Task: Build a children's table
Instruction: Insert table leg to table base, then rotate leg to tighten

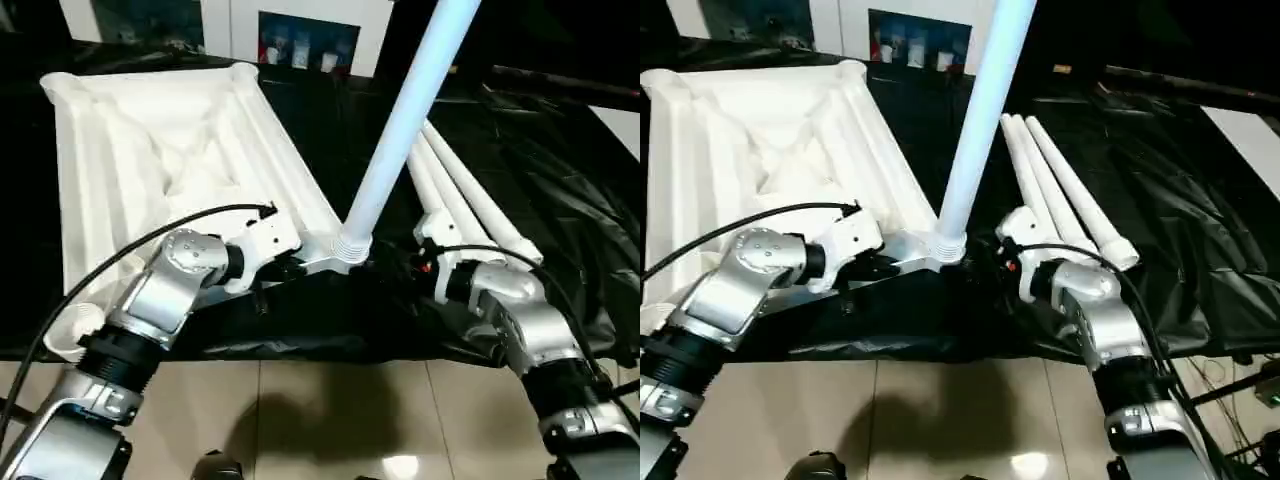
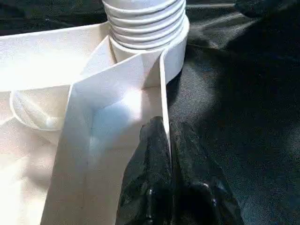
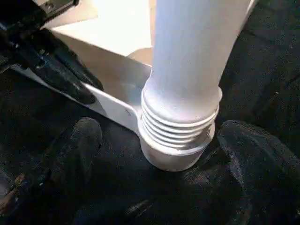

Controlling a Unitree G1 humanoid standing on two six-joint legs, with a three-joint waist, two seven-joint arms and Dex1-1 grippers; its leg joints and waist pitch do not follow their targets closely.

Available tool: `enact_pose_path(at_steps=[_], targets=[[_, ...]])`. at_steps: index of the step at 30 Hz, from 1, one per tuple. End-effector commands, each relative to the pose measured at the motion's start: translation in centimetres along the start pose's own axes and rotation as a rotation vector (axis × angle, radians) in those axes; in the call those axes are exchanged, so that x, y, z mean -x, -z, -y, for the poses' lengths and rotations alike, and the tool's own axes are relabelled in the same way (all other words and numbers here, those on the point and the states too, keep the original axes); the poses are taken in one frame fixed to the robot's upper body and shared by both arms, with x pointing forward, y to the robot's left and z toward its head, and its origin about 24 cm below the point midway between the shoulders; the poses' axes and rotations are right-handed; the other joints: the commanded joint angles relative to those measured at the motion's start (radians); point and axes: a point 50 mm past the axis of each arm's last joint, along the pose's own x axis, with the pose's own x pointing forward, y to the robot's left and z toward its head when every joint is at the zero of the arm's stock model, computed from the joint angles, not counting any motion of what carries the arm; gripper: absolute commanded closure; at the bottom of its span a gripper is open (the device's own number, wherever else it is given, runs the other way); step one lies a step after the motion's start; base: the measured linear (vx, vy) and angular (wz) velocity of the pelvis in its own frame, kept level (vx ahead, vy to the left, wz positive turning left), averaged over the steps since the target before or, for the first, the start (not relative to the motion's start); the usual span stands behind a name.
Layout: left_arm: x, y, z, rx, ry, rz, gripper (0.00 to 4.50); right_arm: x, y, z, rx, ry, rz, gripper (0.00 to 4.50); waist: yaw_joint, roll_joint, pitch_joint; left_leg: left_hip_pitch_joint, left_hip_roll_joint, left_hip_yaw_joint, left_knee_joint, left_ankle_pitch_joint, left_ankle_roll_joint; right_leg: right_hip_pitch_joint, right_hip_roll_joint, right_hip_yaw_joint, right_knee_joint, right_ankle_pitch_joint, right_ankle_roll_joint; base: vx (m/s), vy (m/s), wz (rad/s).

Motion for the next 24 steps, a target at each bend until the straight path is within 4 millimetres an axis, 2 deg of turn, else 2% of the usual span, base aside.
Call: enact_pose_path(at_steps=[1,2,4,8,9,10,11,12,13,14,15,16,17,19,20,21,22,23,24], targets=[[-0.6,-0.69,0.09,0.006,-0.004,0.061,4.5,0.46,0.09,0.14,-0.021,0.044,0.009,0.07,0.001,0.022,-0.073,0.018,0.028,-0.003,-0.041,0.025,0.101,0.051,-0.075,0.051,-0.054,0.296,-0.275,0.0,0.0,0.0],[-0.63,-0.72,0.02,0.013,-0.006,0.062,4.5,0.44,0.07,0.12,-0.027,0.051,0.011,0.07,0.0,0.02,-0.072,0.019,0.028,-0.002,-0.042,0.021,0.098,0.05,-0.075,0.051,-0.055,0.291,-0.274,0.0,0.0,0.0],[-0.68,-0.91,0.01,0.005,0.013,0.076,4.5,0.29,-0.06,0.0,-0.04,0.069,0.031,0.07,0.001,0.023,-0.076,0.018,0.027,-0.002,-0.041,0.016,0.087,0.051,-0.076,0.052,-0.053,0.286,-0.275,0.0,0.0,0.0],[-0.73,-0.72,0.02,0.0,0.014,0.058,4.5,0.05,-0.09,-0.33,-0.051,0.095,0.056,0.07,0.003,0.027,-0.083,0.018,0.026,-0.003,-0.038,0.038,0.087,0.054,-0.074,0.051,-0.046,0.338,-0.272,0.0,0.0,0.0],[-0.74,-0.71,0.01,0.008,0.01,0.061,4.5,0.03,-0.05,-0.36,-0.055,0.1,0.059,0.07,0.003,0.027,-0.083,0.022,0.026,-0.002,-0.041,-0.009,0.081,0.058,-0.074,0.049,-0.05,0.297,-0.272,0.0,0.0,0.0],[-0.75,-0.7,0.02,0.008,0.012,0.061,4.5,0.03,-0.04,-0.38,-0.052,0.102,0.06,0.07,0.004,0.028,-0.081,0.024,0.026,-0.001,-0.048,-0.093,0.066,0.065,-0.073,0.047,-0.06,0.205,-0.273,0.0,0.0,0.0],[-0.79,-0.68,0.08,0.009,0.021,0.06,4.5,0.04,0.0,-0.46,-0.045,0.109,0.06,0.07,0.004,0.032,-0.079,0.032,0.025,0.004,-0.057,-0.195,0.049,0.074,-0.067,0.041,-0.075,0.075,-0.279,0.0,0.0,0.0],[-0.8,-0.66,0.09,0.006,0.023,0.057,4.5,0.03,0.02,-0.49,-0.045,0.111,0.06,0.07,0.004,0.034,-0.078,0.035,0.023,0.006,-0.06,-0.23,0.048,0.079,-0.063,0.039,-0.083,0.025,-0.282,0.0,0.0,0.0],[-0.8,-0.65,0.09,0.004,0.024,0.056,4.5,0.03,0.03,-0.5,-0.045,0.111,0.059,0.07,0.007,0.039,-0.074,0.048,0.021,0.012,-0.069,-0.297,0.053,0.087,-0.06,0.033,-0.102,-0.083,-0.29,0.0,0.0,0.0],[-0.87,-0.48,0.0,-0.001,0.017,0.042,4.5,-0.03,0.05,-0.6,-0.047,0.118,0.059,0.07,0.004,0.042,-0.062,0.067,0.023,0.016,-0.077,-0.392,0.052,0.089,-0.059,0.027,-0.124,-0.234,-0.293,0.0,0.0,0.0],[-0.89,-0.4,0.04,-0.006,0.021,0.037,4.5,-0.07,0.04,-0.64,-0.049,0.122,0.06,0.07,0.009,0.039,-0.064,0.067,0.018,0.019,-0.077,-0.394,0.051,0.112,-0.066,0.031,-0.142,-0.32,-0.279,0.0,0.0,0.0],[-0.92,-0.37,0.07,-0.009,0.025,0.034,4.5,-0.09,0.02,-0.63,-0.05,0.124,0.061,0.07,0.018,0.047,-0.067,0.075,0.019,0.021,-0.079,-0.378,0.053,0.115,-0.072,0.032,-0.148,-0.328,-0.275,0.0,0.0,0.0],[-0.94,-0.37,0.08,-0.009,0.025,0.035,4.5,-0.1,0.01,-0.64,-0.05,0.125,0.061,0.07,0.019,0.045,-0.069,0.077,0.017,0.023,-0.08,-0.356,0.061,0.121,-0.07,0.034,-0.15,-0.313,-0.273,0.091,0.016,0.05],[-1.03,-0.42,0.14,-0.008,0.024,0.037,4.5,-0.19,-0.05,-0.67,-0.049,0.128,0.062,0.07,0.027,0.049,-0.081,0.078,0.017,0.021,-0.086,-0.284,0.078,0.145,-0.059,0.028,-0.146,-0.229,-0.259,0.121,0.02,0.06],[-1.07,-0.47,0.3,-0.007,0.039,0.04,4.5,-0.24,-0.08,-0.7,-0.048,0.128,0.063,0.07,0.028,0.052,-0.091,0.087,0.013,0.016,-0.086,-0.205,0.116,0.152,-0.04,0.018,-0.125,-0.075,-0.241,0.13,0.019,0.0],[-1.13,-0.5,0.31,-0.008,0.04,0.04,4.5,-0.24,-0.1,-0.7,-0.046,0.126,0.063,0.07,0.028,0.051,-0.094,0.087,0.01,0.013,-0.083,-0.18,0.131,0.156,-0.036,0.016,-0.119,-0.031,-0.233,0.13,0.019,0.0],[-1.15,-0.51,0.28,-0.009,0.038,0.039,4.5,-0.22,-0.1,-0.68,-0.044,0.126,0.062,0.07,0.043,0.051,-0.096,0.018,-0.03,0.005,-0.052,-0.101,0.226,0.208,-0.055,-0.001,-0.145,0.016,-0.17,0.131,0.029,0.19],[-1.17,-0.5,0.26,-0.009,0.037,0.038,4.5,-0.21,-0.1,-0.67,-0.044,0.126,0.061,0.07,0.038,0.049,-0.108,0.006,-0.039,-0.005,-0.029,-0.032,0.294,0.224,-0.049,-0.014,-0.14,0.07,-0.12,0.142,0.032,0.39],[-1.17,-0.49,0.21,-0.01,0.034,0.037,4.5,-0.19,-0.1,-0.65,-0.043,0.127,0.061,0.07,0.03,0.064,-0.111,0.025,-0.037,-0.027,-0.019,0.086,0.353,0.22,-0.022,-0.047,-0.122,0.143,-0.066,0.142,0.032,0.39]])
